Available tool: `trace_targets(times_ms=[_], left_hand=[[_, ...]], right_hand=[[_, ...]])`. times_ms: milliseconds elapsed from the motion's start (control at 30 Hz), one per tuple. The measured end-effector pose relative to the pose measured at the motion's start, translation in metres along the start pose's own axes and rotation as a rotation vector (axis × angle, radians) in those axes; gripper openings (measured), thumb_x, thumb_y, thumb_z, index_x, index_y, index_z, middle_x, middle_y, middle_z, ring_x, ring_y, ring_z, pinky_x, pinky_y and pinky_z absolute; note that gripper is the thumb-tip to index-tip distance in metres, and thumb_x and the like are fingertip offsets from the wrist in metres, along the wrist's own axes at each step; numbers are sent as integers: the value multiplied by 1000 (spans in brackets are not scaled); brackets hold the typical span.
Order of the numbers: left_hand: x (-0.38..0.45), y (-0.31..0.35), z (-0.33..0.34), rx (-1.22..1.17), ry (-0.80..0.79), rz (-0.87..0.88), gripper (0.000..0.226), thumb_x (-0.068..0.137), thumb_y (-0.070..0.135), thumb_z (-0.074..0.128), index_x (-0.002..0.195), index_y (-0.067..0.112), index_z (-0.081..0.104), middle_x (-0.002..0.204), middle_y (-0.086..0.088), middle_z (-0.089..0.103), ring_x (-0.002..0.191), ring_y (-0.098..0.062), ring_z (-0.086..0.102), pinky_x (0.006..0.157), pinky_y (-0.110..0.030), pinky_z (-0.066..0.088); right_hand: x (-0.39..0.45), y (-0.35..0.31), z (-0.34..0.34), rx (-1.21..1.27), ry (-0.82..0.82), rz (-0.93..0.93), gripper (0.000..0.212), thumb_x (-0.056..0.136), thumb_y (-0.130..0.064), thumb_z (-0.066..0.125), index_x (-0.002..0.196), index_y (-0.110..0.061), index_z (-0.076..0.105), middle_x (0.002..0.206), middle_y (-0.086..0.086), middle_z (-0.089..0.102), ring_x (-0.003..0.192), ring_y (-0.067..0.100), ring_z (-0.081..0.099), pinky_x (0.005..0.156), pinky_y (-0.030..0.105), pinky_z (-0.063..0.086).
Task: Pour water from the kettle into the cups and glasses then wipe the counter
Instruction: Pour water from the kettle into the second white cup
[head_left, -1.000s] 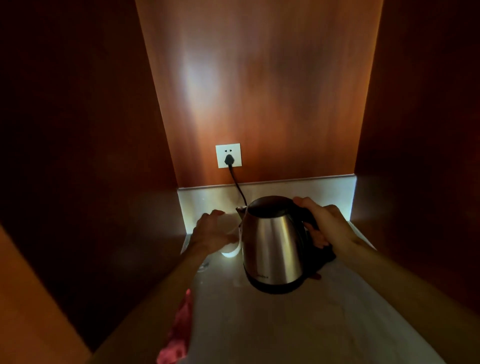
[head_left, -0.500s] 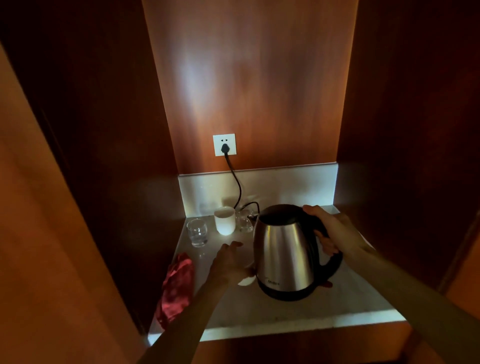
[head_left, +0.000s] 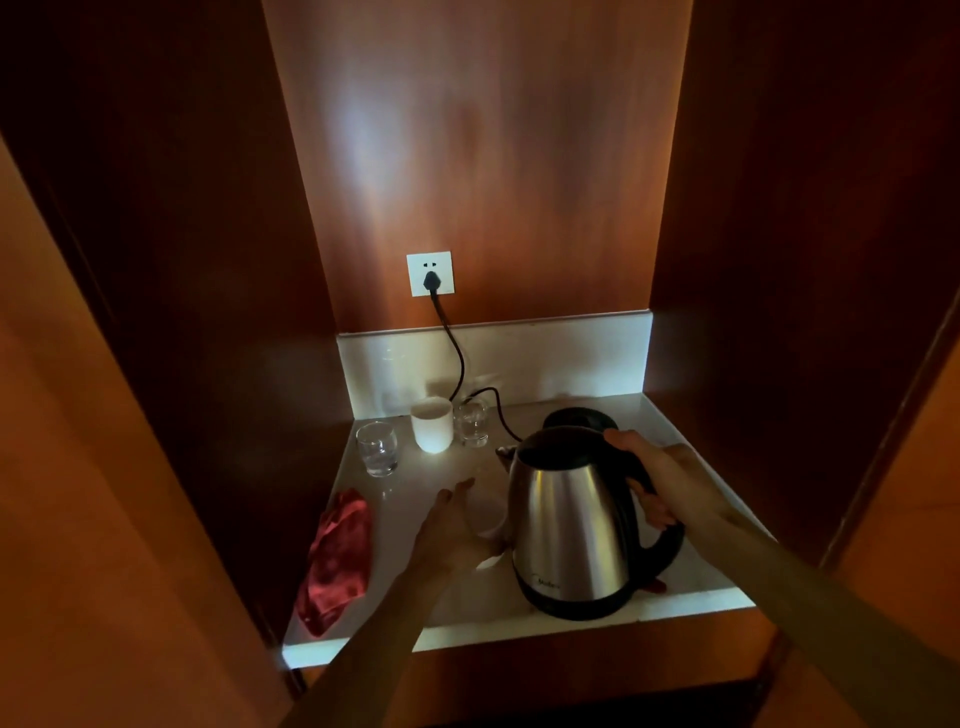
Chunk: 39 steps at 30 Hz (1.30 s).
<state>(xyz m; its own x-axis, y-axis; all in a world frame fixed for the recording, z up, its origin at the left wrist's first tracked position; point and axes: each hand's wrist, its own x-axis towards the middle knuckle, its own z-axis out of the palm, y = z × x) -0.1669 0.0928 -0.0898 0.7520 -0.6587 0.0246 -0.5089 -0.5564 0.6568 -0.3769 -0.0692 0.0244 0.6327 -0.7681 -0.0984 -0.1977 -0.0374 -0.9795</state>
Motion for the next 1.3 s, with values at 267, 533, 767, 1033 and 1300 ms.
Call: trace_targets(times_ms=[267,533,767,1033,1300], left_hand=[[-5,-3,11,-206,188,-82,83,56,46,94,128,25,58,113,14,56,108,-9,60,86,-17,42],[-11,-12,11,-132,222,-43,76,53,48,91,121,36,58,116,20,61,106,-2,57,87,-19,42],[-13,-9,13,-126,269,3,77,55,62,85,123,40,56,115,27,56,105,8,52,92,-13,41],[-16,-16,17,-156,298,10,83,48,71,80,123,46,55,123,28,61,110,5,60,97,-29,53],[-17,-15,12,-172,276,-7,81,54,66,83,126,47,51,127,30,58,114,7,58,95,-16,47]], right_hand=[[17,-10,-12,-114,-57,-1,61,85,-53,75,47,-14,48,43,6,36,34,18,28,46,28,24],[25,-23,-5,-265,-149,26,57,89,-50,73,53,-10,53,39,2,38,30,15,30,41,24,25],[32,-41,11,-420,-231,29,51,91,-47,71,57,-12,56,35,-3,41,27,12,30,42,25,25],[33,-48,28,-528,-260,54,49,91,-48,72,63,-10,57,37,-2,43,29,12,32,39,21,25],[42,-57,37,-678,-228,106,57,85,-58,74,61,-10,53,38,-1,41,29,13,32,37,17,28]])
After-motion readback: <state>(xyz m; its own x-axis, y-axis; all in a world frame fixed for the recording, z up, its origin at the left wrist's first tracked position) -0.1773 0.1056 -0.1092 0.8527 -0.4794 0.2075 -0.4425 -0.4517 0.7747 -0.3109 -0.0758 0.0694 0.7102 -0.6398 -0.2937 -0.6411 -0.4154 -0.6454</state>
